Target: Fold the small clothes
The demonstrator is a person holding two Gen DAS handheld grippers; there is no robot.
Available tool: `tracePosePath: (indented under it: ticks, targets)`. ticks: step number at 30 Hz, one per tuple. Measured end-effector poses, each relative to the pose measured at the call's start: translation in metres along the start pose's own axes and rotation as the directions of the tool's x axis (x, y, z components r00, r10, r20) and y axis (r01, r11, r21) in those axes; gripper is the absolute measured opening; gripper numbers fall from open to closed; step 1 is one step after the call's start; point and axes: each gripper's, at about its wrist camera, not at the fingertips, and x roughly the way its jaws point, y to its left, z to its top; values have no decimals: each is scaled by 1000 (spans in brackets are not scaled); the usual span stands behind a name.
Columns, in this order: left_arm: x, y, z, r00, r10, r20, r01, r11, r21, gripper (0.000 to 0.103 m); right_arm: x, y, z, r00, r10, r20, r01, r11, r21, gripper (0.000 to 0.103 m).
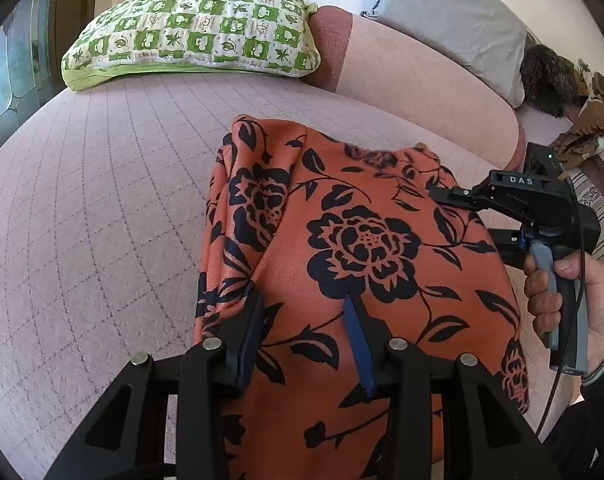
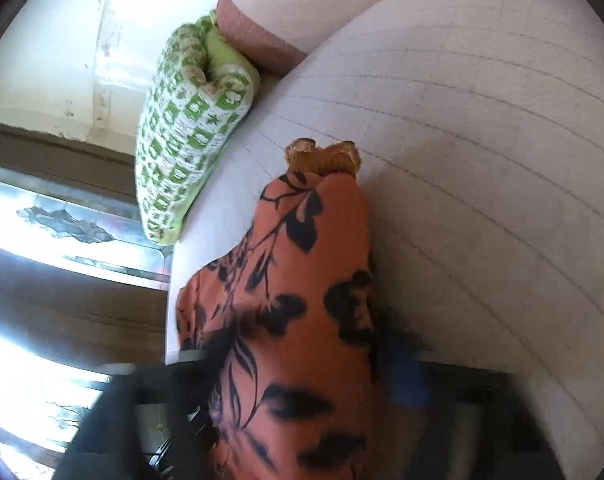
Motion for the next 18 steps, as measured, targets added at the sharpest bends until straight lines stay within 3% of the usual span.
tracePosePath:
  ticks: [2,4,6,8,9,10,12,15,18]
  targets:
    - [0,2,0,1000,-11,2,11,1000,-10,43,-10,12,-5,999,-33,36,35,997,-75,30]
    - [1,1,1,1000,-20,0,20,1000,-8,43,-1,0,-4,992,-122,26,124,989,-83,30]
    - [1,1,0,1000,-11,4,11,1000,3,43,-5,-1,-6,994,-107,36,109,991,-79,31]
    - [-2,6,2,999,-38,10,38,999,-27,43,-15,10,-10,993,-105,54,110,990,-85,42]
    - [-5,11,4,998,-65,15,66,996,-53,43,-21,14,-12,989,-132,63,137,986,-90,65]
    - [-12,18,5,994,-105,32,107,990,-90,43,-27,19,-15,983,-164,85,173,980,-102,72]
    - [-33,32,9,988,-121,100,134,981,-139,46,-52,35,-31,961,-221,167,248,955,-161,73]
    - [-49,48,5,985,-145,96,161,971,-179,57,-74,68,-61,966,-163,199,216,935,-283,74]
    - [-48,58,-11,981,-193,34,195,955,-221,57,-76,88,-94,986,-92,138,138,917,-375,74]
